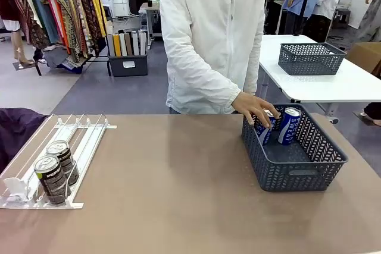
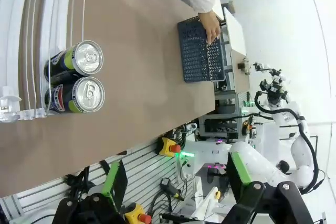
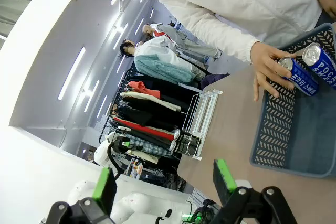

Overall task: Retrieve and store the cans from the dispenser.
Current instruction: Pick up the last remaining can from one row of the Automatic Can Dispenser and place it in the middle of the table, then pick up one can from the Automatic Can Dispenser and place it in the middle of the table.

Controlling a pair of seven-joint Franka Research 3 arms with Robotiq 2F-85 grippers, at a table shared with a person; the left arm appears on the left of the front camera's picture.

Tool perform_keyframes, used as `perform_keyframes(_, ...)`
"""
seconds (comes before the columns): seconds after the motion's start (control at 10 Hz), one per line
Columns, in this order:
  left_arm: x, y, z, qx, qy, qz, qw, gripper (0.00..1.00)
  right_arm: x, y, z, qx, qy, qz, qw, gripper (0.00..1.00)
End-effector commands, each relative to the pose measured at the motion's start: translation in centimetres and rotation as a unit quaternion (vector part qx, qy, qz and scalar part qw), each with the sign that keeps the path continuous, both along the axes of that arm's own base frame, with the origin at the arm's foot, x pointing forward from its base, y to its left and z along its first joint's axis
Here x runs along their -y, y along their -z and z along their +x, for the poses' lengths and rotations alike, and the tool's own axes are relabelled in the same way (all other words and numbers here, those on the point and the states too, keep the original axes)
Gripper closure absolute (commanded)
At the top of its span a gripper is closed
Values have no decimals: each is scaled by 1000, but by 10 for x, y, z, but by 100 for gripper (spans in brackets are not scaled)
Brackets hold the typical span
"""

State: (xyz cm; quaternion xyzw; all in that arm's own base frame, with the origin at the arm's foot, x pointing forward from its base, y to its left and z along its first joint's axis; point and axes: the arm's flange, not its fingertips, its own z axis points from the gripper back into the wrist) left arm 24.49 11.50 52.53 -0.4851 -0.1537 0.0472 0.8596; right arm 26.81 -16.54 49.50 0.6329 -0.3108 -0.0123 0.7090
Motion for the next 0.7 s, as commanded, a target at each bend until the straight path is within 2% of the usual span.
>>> perform_keyframes(0.0, -8, 1, -4, 8, 2, -9, 1000, 0, -2, -5, 3, 10, 5, 10, 1000, 0)
perform_keyframes(0.6, -5, 1, -3, 0, -6, -3, 1000, 0, -2, -5, 3, 10, 5, 10, 1000, 0)
